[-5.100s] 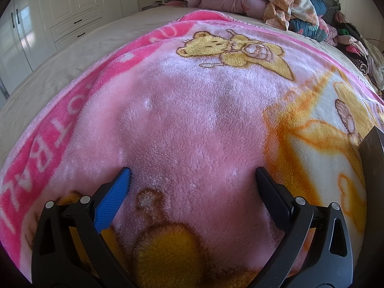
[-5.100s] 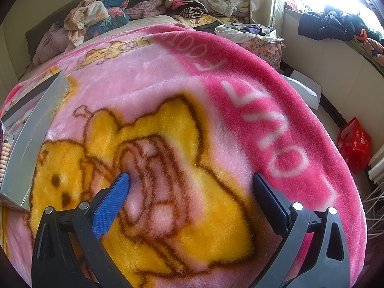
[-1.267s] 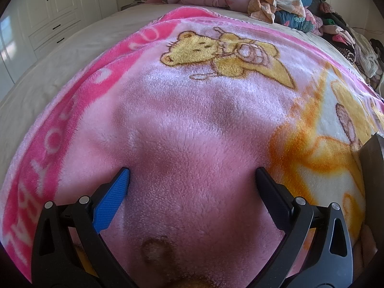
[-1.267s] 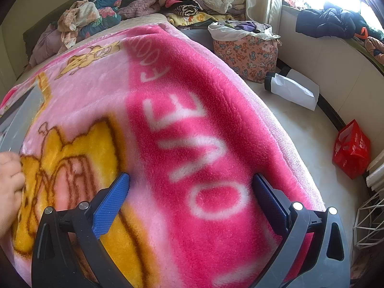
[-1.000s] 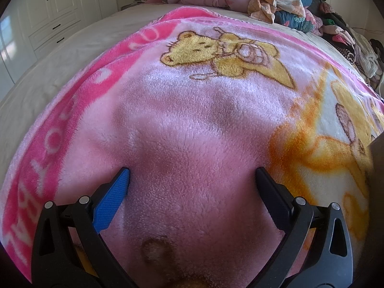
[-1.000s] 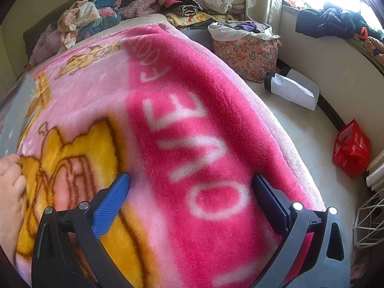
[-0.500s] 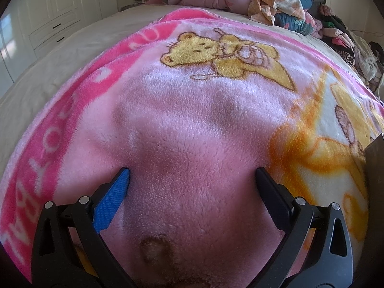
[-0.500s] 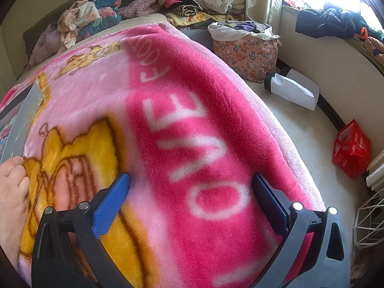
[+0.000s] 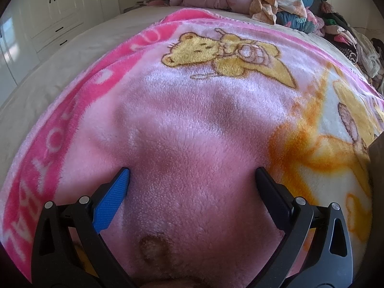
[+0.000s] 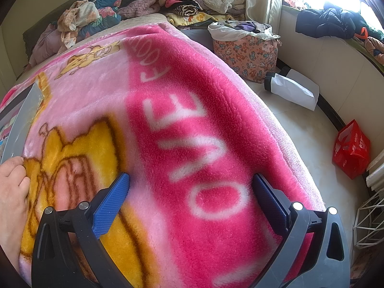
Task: Organize jewelry
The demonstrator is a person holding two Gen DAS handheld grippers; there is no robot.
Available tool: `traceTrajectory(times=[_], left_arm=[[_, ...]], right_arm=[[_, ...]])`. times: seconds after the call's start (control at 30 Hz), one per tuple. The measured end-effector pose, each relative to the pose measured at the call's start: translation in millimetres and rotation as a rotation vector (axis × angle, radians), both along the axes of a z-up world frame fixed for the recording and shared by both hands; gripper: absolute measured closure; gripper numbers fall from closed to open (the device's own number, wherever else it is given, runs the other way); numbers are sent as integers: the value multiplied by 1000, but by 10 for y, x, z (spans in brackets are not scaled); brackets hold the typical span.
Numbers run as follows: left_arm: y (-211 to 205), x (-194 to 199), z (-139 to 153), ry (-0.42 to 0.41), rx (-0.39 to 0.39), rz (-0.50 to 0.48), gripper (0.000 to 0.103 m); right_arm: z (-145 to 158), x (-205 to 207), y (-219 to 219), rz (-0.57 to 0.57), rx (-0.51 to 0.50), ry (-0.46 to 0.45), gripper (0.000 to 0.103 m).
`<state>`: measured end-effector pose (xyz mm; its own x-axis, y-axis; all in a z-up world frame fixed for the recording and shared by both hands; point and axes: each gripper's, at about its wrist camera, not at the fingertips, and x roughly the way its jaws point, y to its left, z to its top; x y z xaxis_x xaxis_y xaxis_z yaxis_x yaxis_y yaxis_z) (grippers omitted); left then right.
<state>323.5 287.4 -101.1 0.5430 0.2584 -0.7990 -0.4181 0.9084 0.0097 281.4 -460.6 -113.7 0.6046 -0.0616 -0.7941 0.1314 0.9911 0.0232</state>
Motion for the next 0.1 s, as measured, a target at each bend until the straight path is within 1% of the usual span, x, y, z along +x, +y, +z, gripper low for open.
traceTrajectory(times=[0.1], left_arm=[[-8,-14,-1,-2,-6,1,10]], right_arm=[[-1,0,-2,0,0,0,5]])
